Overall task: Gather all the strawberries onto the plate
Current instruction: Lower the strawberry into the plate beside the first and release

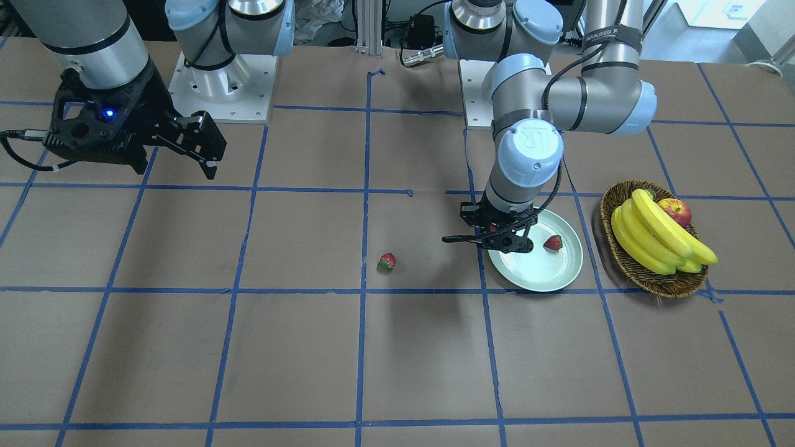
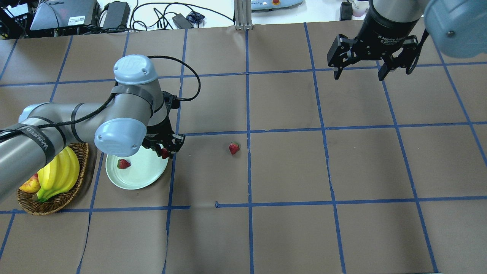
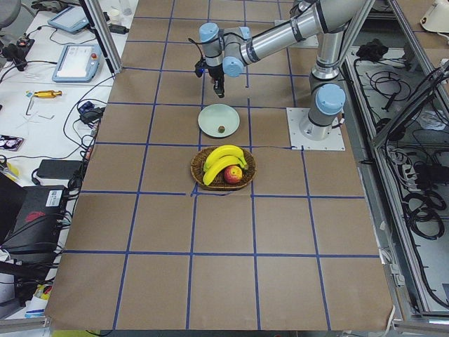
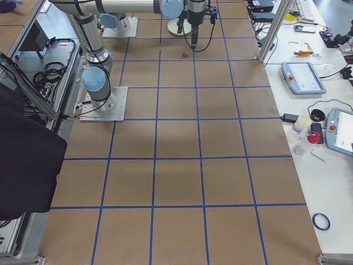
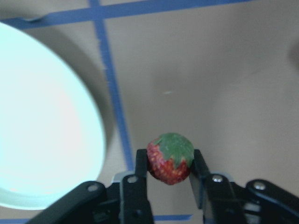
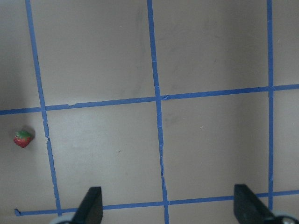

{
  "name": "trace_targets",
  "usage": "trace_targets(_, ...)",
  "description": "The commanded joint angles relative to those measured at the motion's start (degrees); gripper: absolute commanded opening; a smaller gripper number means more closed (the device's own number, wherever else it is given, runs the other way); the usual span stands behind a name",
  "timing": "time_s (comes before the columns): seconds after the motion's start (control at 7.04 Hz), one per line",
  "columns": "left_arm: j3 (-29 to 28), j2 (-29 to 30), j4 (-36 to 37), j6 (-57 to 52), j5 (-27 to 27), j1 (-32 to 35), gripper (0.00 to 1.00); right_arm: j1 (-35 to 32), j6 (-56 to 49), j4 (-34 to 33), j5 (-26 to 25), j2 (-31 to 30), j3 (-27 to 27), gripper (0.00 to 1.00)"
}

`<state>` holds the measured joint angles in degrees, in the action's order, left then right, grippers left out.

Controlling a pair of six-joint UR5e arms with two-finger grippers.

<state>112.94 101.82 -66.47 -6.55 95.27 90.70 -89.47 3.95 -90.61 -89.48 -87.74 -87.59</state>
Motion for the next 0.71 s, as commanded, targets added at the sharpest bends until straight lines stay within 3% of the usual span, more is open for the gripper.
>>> trace_targets(0.0,3.33,-0.31,0.28,-8.11,0.18,-6.83,0.26,0.0,0.0,-0.01,0.01,0.02,-0.04,1.0)
trace_targets(0.43,3.96,1.88,1.43,-10.06,1.77,-10.97,0.27,0.09,-0.09,-0.01,-0.17,0.02,0.23,1.0)
trace_targets(0.57,3.96,2.58,1.86,-9.98,1.68,-10.98,0.33,0.09,-0.09,-0.01,-0.17,0.02,0.23,1.0)
